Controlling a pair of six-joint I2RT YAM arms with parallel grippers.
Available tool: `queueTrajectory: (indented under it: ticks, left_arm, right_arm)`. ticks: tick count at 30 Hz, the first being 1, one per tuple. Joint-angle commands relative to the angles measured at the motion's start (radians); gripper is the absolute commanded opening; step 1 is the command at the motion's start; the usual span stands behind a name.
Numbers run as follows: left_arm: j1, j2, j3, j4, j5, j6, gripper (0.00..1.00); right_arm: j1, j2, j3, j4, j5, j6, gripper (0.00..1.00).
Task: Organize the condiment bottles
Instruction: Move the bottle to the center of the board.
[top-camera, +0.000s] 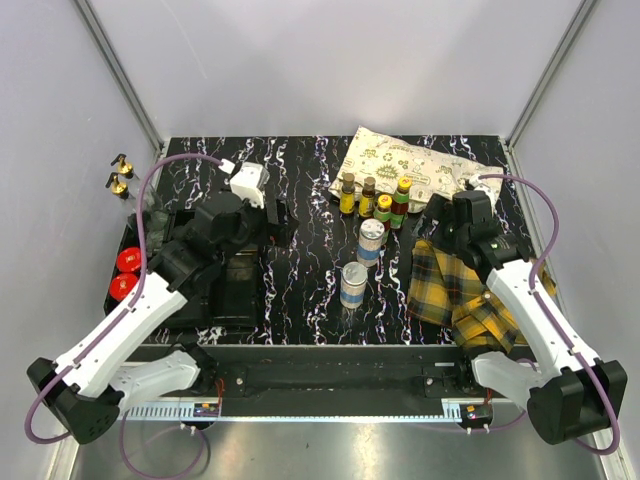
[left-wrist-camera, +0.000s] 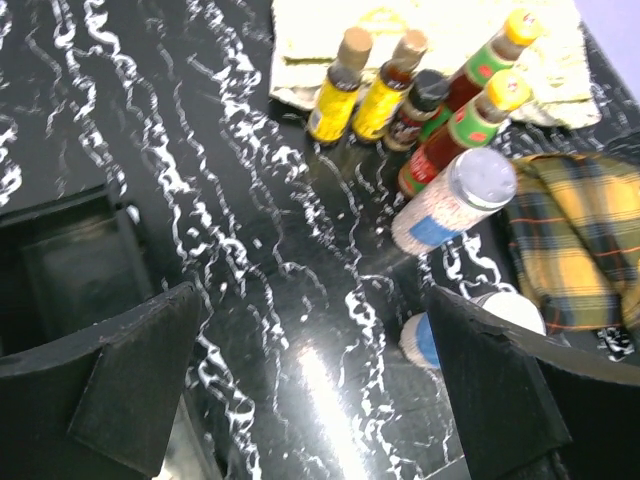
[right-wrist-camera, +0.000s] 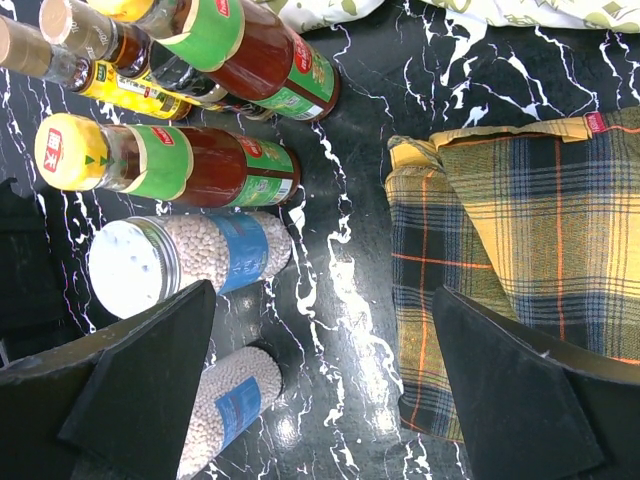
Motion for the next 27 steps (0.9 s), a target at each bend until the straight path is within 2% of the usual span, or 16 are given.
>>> queueTrajectory:
  ticks: [1, 7, 12, 16, 21, 27]
  left_arm:
    - [-0.001, -0.036, -0.022, -0.022, -0.058, 0.026, 0.99]
    - [0.000, -0.030, -0.052, 0.003, -0.056, 0.089, 0.99]
    - [0.000, 0.015, 0.019, 0.018, -0.064, 0.124, 0.99]
    - [0.000, 0.061, 0.043, 0.056, -0.049, 0.152, 0.99]
    - [0.000, 0.151, 0.046, 0.127, -0.030, 0.161, 0.99]
    - [0.000, 0.297, 0.105, 0.204, 0.014, 0.181, 0.99]
  right_arm:
    - [-0.004, 0.012, 0.030, 0.012, -0.020, -0.023, 1.00]
    - [-0.004, 0.069, 0.098, 0.021, -0.041, 0.000, 0.99]
    - [-0.002, 0.112, 0.194, 0.038, -0.080, -0.002, 0.99]
    - [-0.004, 0.126, 0.225, 0.053, -0.048, -0.034, 0.99]
    - [-0.004, 0.140, 0.239, 0.073, -0.026, -0.048, 1.00]
    - [-0.005, 0.219, 0.274, 0.079, -0.069, -0.040, 0.99]
